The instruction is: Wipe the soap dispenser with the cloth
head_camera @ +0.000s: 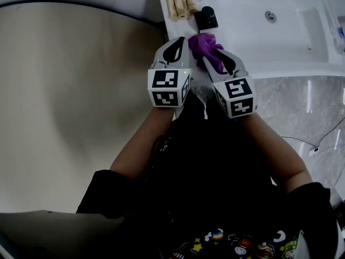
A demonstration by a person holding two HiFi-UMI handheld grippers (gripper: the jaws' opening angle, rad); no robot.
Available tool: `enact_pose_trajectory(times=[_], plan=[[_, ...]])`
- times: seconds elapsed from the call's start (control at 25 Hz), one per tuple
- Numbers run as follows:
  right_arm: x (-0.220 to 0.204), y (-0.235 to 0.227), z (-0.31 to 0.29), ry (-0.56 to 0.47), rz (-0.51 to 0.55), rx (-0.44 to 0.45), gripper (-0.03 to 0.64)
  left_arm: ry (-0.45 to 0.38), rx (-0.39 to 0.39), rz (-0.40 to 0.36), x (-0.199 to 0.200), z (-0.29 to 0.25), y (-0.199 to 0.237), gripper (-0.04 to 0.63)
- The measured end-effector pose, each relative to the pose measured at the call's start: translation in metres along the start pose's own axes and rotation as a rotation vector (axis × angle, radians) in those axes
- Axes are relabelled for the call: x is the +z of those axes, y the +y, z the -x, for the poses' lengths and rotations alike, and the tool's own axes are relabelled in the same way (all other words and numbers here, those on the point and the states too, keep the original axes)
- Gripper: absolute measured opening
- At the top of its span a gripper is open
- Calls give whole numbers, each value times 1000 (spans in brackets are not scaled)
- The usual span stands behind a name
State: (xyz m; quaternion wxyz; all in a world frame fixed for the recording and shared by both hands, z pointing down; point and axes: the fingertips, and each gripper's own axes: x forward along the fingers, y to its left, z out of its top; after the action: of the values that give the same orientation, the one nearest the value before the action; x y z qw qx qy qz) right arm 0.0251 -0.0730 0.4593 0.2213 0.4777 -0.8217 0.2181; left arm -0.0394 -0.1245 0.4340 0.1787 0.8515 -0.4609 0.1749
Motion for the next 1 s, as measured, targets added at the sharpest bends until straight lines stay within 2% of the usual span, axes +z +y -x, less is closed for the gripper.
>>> enact_pose_trajectory(times=[0.08, 0.16, 0.28, 0.4, 0.56, 1.0], plan=[[24, -2, 16, -75, 15, -16, 151, -24, -7, -4, 9, 3, -3, 0], [55, -6, 35, -172, 48, -52, 36, -60, -11, -11, 24, 7, -6, 0], [96, -13, 58, -299, 106, -92, 23, -129, -15, -29, 54, 18, -11, 0], [117, -21, 68, -365, 110, -117, 21, -197, -15, -49, 78, 28, -16, 0], [132, -27, 72, -401, 117, -126, 21, -259, 2, -68, 97, 41, -23, 0], [133, -25, 59, -379, 98, -88, 21, -307, 54, -57, 102, 57, -19, 0]])
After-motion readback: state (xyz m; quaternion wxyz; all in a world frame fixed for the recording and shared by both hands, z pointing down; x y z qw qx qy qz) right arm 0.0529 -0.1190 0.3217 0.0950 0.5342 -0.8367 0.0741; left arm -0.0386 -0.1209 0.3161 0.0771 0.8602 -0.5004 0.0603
